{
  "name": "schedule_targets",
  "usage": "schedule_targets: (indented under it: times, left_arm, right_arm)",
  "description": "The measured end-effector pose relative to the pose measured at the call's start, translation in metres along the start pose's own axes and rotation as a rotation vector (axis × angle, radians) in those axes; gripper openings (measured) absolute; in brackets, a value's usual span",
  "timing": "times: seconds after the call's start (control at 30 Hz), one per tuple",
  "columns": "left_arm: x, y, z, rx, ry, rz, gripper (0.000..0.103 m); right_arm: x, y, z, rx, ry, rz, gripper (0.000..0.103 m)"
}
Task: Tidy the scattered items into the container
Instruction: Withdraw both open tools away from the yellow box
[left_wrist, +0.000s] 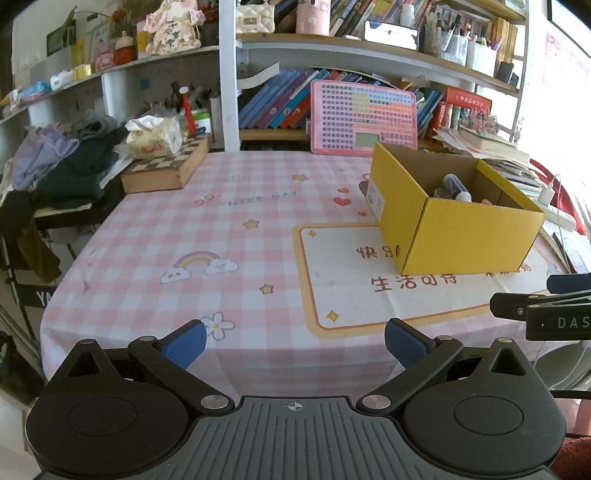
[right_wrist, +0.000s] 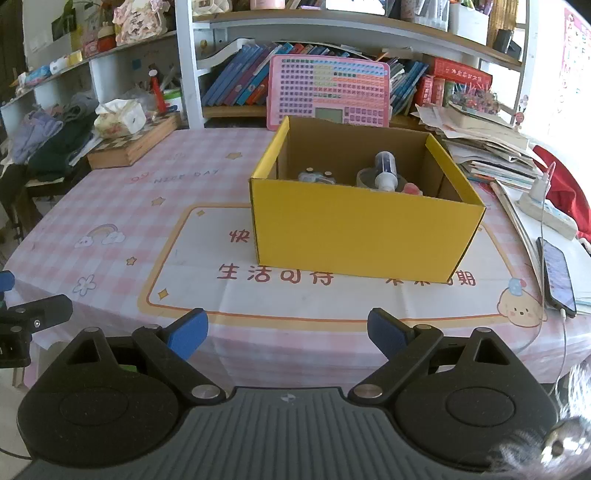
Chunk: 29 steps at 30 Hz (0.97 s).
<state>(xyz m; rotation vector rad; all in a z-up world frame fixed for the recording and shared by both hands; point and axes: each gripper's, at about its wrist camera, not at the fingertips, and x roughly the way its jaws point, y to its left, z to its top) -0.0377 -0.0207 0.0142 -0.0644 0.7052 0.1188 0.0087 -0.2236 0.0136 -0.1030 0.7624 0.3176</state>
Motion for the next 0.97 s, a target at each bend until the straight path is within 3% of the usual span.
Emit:
schedule_targets:
  times: [0.97]
  left_arm:
    - [0.0038,0.0025,0.0001,-0.015,-0.002,-0.003,0.103]
  right_arm:
    - [0.0093,-0.0034,0.0012,0.006,0.025,0.002,0.094]
